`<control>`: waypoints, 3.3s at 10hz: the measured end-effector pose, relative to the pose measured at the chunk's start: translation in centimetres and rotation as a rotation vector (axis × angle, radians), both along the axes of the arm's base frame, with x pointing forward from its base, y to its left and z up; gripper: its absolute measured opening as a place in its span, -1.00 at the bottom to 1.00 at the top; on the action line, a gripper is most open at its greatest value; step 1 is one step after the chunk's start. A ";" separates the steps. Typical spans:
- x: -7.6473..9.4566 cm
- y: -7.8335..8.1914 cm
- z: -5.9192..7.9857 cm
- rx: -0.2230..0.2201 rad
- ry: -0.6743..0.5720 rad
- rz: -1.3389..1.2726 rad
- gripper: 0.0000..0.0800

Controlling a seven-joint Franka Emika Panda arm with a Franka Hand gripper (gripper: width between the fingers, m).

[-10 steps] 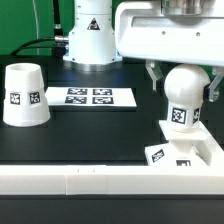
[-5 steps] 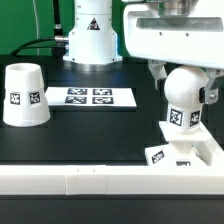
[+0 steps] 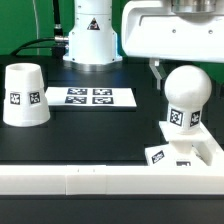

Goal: Assemble lamp

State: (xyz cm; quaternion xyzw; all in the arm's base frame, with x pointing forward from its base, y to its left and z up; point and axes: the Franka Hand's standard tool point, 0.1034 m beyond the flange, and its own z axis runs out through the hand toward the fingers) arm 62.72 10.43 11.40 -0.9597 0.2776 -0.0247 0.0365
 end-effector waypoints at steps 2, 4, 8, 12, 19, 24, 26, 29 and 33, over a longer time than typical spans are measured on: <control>0.0 -0.2 -0.1 -0.010 -0.007 0.143 0.75; 0.0 -0.2 -0.1 -0.020 -0.014 0.287 0.75; 0.0 -1.2 -0.1 -0.073 -0.032 0.714 0.75; 0.3 -1.7 0.0 -0.104 -0.049 1.140 0.75; 0.5 -1.0 0.0 -0.178 -0.027 1.664 0.75; 0.3 -1.2 -0.4 -0.214 0.003 1.999 0.75; 0.4 -1.3 -0.4 -0.228 0.015 2.112 0.75; 0.4 -1.5 -0.4 -0.236 0.024 2.172 0.72; 0.4 -1.6 -0.4 -0.233 0.023 2.134 0.44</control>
Offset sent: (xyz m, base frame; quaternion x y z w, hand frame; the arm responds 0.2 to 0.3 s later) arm 0.0000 0.0000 0.0000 0.0000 0.0000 -0.1938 0.9810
